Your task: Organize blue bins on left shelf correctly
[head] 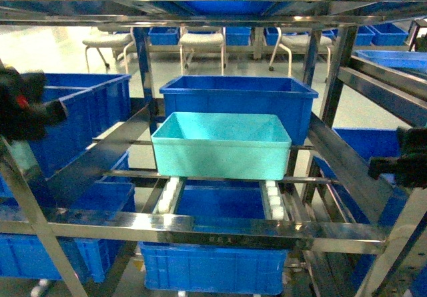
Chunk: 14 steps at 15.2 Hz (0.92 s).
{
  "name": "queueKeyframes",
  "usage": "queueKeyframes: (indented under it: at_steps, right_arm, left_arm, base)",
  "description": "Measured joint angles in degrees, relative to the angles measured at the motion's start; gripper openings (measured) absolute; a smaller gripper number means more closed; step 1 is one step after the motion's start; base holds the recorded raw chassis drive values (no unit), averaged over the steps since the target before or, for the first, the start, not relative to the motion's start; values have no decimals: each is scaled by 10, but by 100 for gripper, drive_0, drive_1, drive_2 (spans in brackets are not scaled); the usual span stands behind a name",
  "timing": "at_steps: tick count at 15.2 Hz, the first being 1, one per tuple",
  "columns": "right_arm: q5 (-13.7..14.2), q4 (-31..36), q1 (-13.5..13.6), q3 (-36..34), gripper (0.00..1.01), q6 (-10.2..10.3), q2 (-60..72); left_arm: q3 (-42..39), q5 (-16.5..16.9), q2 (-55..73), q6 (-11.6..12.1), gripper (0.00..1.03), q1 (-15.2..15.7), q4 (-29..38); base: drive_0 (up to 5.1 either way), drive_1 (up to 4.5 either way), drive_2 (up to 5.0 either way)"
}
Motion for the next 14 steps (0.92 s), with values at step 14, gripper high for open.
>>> queueKeyframes:
  at_steps: [14]
  right_arm:
    - [-108, -123, -109, -247, 2, -9, -424]
  left_arm:
    - [-179, 107, -398, 7, 2, 105, -245]
  base:
    - [0, 0, 0]
